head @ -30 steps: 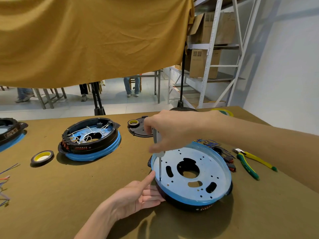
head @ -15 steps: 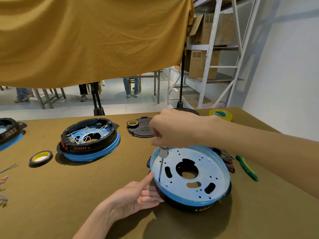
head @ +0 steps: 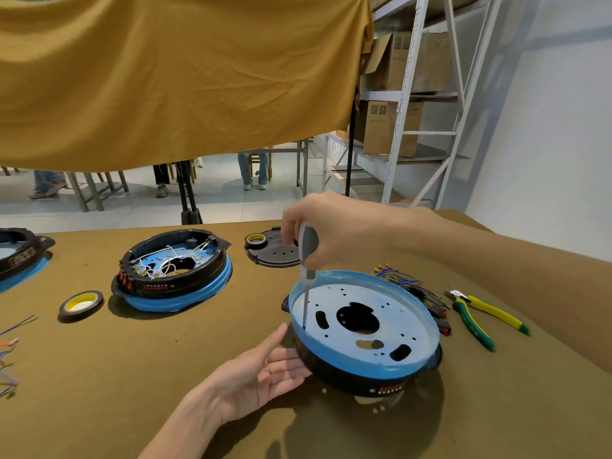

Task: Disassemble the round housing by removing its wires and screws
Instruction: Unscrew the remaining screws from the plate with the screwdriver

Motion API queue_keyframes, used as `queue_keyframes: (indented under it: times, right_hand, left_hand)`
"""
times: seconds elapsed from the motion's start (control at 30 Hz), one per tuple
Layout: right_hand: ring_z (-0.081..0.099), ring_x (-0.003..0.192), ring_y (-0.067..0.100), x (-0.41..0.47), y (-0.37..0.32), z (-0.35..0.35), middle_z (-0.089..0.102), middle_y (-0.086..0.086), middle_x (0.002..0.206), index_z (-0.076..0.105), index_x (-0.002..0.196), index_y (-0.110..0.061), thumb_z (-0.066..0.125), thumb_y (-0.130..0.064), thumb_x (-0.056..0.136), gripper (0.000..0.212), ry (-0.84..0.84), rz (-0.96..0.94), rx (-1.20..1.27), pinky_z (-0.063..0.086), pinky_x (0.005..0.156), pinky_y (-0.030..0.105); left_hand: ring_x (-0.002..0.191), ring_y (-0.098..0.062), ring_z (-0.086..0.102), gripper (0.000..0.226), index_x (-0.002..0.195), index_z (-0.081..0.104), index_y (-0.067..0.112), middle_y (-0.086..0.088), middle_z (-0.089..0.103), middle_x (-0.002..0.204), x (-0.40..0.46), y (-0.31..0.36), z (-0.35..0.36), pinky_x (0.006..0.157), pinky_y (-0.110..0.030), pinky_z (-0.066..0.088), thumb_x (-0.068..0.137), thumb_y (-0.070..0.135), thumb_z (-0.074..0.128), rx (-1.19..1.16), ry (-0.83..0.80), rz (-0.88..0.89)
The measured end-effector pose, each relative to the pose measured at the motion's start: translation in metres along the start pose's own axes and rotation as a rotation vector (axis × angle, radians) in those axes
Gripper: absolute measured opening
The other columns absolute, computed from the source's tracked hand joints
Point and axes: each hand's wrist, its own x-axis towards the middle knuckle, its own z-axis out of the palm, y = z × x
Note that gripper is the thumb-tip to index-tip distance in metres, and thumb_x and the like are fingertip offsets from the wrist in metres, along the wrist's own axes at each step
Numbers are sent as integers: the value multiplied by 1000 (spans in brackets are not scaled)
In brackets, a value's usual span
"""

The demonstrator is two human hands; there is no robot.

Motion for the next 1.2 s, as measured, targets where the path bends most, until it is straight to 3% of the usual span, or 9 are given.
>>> queue_keyframes:
  times: [0.13, 0.2, 0.27, 0.47, 0.57, 0.73, 0.83, 1.0, 1.2]
  right_hand:
    - [66, 76, 14, 2, 1, 5, 67, -5, 83, 58, 109, -20, 64, -54, 93, 38, 96, 79, -90, 57, 66, 34]
    - [67, 79, 22, 2, 4, 10, 68, 3, 86, 61, 105, -16, 61, -52, 95, 38, 143, 106, -189, 60, 72, 44]
    - [67, 78, 19, 1, 7, 12, 69, 1, 84, 67, 99, -15, 68, -46, 92, 31, 151, 111, -117, 61, 70, 40]
    - [72, 60, 11, -11, 32, 13, 74, 0, 72, 71, 84, -15, 80, -39, 84, 26, 217, 278, 259, 56, 51, 19]
    - [75, 62, 16, -24, 55, 20, 76, 6, 67, 73, 81, -8, 72, -39, 92, 33, 213, 432, 478, 57, 53, 18]
    - [75, 70, 24, -56, 84, 45, 76, 20, 86, 63, 97, 0, 73, -23, 93, 25, 289, 633, 1158, 59, 56, 26]
    - [72, 69, 23, -75, 101, 63, 69, 24, 96, 62, 102, 1, 71, -14, 94, 19, 369, 673, 1355, 60, 60, 28]
    - [59, 70, 23, -97, 123, 111, 62, 14, 100, 54, 102, -12, 72, -15, 91, 21, 560, 823, 1074, 51, 62, 35]
    - [52, 80, 15, -101, 128, 183, 53, 4, 96, 47, 97, -23, 63, -24, 98, 16, 558, 698, 589, 37, 64, 21]
  left_hand:
    - [101, -40, 76, 48, 125, 63, -5, -30, 74, 115, 2, 0, -1, 66, -40, 66, 85, 19, 71, -105, 22, -18]
    - [99, -40, 77, 39, 126, 63, -6, -30, 74, 113, 3, -1, 0, 65, -40, 66, 92, 13, 64, -65, 22, -26]
    - [95, -39, 78, 35, 125, 62, -7, -29, 76, 107, 5, -4, 1, 63, -38, 65, 100, 18, 60, -7, 46, -12]
    - [95, -31, 79, 76, 113, 64, 1, -19, 80, 101, 12, -5, 5, 74, -38, 65, 71, 62, 80, 131, 112, 135]
    - [93, -28, 80, 81, 110, 63, 4, -15, 81, 95, 9, -2, 7, 73, -35, 65, 61, 64, 84, 176, 135, 187]
    - [90, -29, 80, 80, 113, 62, -2, -18, 80, 93, 7, 0, 8, 69, -34, 65, 63, 58, 81, 201, 183, 213]
    - [83, -29, 80, 71, 110, 62, -2, -18, 80, 88, 6, 2, 2, 65, -34, 65, 72, 56, 79, 191, 242, 229]
    - [93, -33, 76, 68, 118, 58, -4, -23, 75, 101, 2, 9, -13, 72, -38, 62, 85, 54, 73, 150, 375, 308]
    - [100, -37, 72, 77, 133, 52, -9, -26, 70, 105, 1, 13, -21, 84, -44, 58, 90, 53, 68, 114, 384, 311]
